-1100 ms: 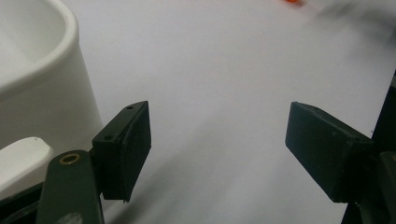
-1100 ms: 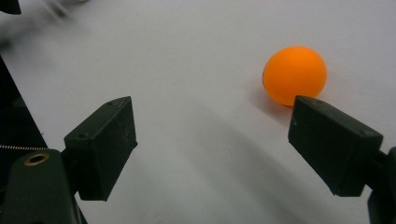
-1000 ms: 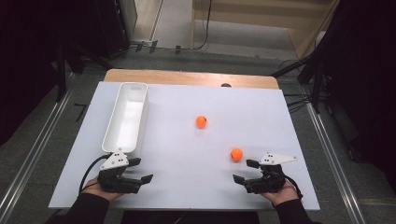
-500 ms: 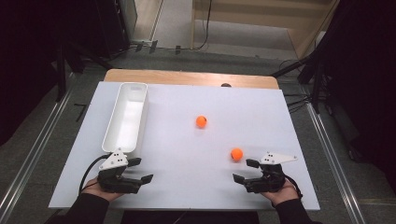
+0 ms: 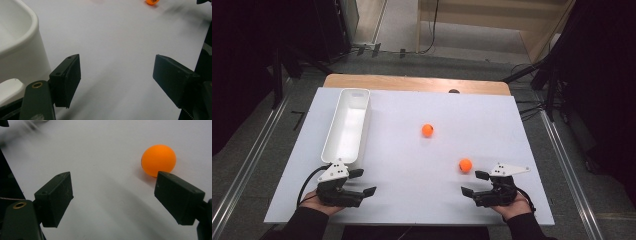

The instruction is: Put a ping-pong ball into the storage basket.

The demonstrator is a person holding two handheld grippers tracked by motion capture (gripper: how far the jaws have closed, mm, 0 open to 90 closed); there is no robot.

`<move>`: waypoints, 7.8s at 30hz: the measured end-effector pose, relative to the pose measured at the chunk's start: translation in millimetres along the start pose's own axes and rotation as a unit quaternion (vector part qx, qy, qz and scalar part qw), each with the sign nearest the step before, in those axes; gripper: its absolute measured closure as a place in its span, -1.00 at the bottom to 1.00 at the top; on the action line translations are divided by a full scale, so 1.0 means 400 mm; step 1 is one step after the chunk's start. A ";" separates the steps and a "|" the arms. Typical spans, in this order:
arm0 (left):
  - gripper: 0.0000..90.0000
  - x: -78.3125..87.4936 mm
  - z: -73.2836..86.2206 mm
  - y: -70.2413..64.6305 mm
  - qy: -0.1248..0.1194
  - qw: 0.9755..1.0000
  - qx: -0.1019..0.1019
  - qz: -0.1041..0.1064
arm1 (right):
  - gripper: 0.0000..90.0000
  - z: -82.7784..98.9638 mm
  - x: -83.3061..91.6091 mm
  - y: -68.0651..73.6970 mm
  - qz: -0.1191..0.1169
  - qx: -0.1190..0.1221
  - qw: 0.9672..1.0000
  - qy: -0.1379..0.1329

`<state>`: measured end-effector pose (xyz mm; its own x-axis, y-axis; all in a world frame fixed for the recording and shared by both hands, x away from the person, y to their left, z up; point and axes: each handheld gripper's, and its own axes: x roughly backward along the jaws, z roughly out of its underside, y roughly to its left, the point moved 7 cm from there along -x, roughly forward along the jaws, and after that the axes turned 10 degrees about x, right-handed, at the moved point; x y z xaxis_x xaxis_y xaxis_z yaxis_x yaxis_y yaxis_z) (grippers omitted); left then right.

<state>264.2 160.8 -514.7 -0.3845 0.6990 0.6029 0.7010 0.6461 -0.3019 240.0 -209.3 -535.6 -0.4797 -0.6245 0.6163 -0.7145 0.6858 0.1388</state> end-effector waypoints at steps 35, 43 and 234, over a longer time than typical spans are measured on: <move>-0.48 0.006 -0.042 -0.045 -0.001 1.000 0.018 0.020 | -0.70 0.001 0.002 0.000 0.001 -0.002 1.000 0.000; -0.49 0.004 -0.074 -0.059 -0.007 0.999 0.020 0.029 | -0.70 0.001 0.004 -0.003 0.002 -0.001 1.000 -0.001; -0.51 -0.508 -0.430 0.019 -0.034 0.994 0.036 -0.098 | -0.70 0.013 0.010 -0.007 0.004 -0.001 1.000 0.006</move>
<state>451.1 -29.2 -512.5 -0.5503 0.5750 0.6055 0.5655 0.7902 -0.2364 237.5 -215.5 -537.6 -0.4801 -0.6143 0.6262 -0.7092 0.6920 0.1350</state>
